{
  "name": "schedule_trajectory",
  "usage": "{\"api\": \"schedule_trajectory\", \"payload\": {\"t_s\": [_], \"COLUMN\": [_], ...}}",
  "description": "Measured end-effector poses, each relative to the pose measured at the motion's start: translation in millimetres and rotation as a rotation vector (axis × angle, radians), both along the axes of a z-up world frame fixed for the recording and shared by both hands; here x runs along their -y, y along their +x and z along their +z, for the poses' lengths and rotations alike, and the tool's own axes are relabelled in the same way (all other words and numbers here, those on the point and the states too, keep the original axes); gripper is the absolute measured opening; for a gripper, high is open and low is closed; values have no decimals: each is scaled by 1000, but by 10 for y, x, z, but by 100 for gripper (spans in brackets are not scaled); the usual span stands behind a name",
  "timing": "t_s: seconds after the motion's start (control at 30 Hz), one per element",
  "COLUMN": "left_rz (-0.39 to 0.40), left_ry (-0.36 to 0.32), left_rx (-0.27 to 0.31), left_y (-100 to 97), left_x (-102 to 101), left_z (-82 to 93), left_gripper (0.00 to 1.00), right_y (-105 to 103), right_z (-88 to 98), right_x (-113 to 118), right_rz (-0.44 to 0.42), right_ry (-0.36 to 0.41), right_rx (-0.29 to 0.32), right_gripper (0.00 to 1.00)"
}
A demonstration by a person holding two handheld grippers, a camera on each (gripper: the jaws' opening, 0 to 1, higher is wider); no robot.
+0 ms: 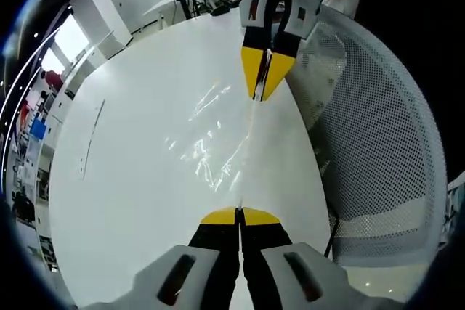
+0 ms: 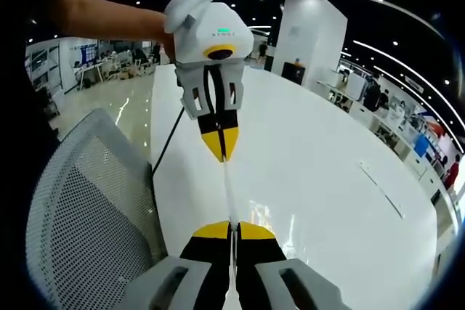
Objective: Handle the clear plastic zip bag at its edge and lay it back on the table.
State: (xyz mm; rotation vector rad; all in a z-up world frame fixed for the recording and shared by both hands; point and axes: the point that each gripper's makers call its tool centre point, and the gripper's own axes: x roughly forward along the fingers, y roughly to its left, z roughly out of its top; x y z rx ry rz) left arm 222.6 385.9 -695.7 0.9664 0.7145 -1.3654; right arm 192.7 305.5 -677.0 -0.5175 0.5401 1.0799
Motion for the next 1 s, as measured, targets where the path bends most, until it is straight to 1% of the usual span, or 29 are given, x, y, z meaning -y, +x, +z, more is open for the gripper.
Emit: {"api": "schedule_trajectory", "payload": {"t_s": [1.0], "left_rz": [7], "left_ry": [2], "left_rx": [0], "left_y": [18], "left_x": [-30], "left_z": [0], "left_gripper": [0], "right_y": [21], "right_z": [-12], "right_x": [22], "right_rz": [-10], "right_ry": [4], "right_rx": [-2], "right_gripper": [0]}}
